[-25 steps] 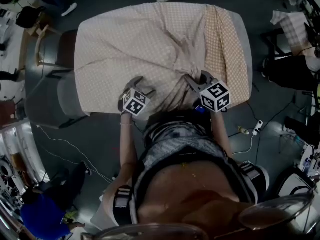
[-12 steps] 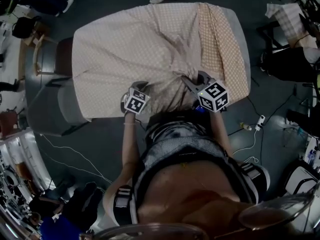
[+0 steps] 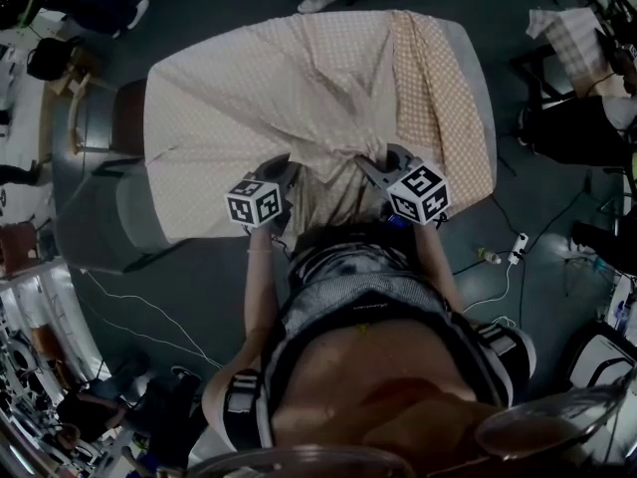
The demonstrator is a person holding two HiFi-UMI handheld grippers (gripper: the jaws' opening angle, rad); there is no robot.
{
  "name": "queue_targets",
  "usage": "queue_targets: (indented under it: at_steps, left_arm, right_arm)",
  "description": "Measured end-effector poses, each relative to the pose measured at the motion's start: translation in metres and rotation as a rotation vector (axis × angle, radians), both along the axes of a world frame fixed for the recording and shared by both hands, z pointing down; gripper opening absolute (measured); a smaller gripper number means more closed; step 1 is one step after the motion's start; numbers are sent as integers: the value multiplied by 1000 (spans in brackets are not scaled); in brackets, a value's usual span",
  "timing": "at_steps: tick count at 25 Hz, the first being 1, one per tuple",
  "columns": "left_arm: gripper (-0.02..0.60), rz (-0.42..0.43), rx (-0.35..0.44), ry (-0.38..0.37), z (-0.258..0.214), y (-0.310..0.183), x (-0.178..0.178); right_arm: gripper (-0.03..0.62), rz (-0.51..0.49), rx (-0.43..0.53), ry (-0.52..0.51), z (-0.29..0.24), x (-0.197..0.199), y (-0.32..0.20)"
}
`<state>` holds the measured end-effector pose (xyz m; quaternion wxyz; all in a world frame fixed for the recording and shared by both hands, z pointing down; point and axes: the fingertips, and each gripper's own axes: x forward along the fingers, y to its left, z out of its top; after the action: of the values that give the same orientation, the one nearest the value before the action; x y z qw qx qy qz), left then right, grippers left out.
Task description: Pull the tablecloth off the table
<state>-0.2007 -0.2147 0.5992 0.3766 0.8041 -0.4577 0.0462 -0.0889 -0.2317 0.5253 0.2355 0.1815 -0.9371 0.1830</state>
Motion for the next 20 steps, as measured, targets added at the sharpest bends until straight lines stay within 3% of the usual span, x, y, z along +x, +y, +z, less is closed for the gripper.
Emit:
queue_targets:
  at_steps: [7, 20]
  left_arm:
    - [9, 97, 104, 42, -48, -20, 53]
    - [9, 206, 179, 132, -91, -33, 117]
  right_arm:
    - [86, 5, 5, -13, -5, 7, 1]
    - [86, 83, 12, -64, -15, 45, -3]
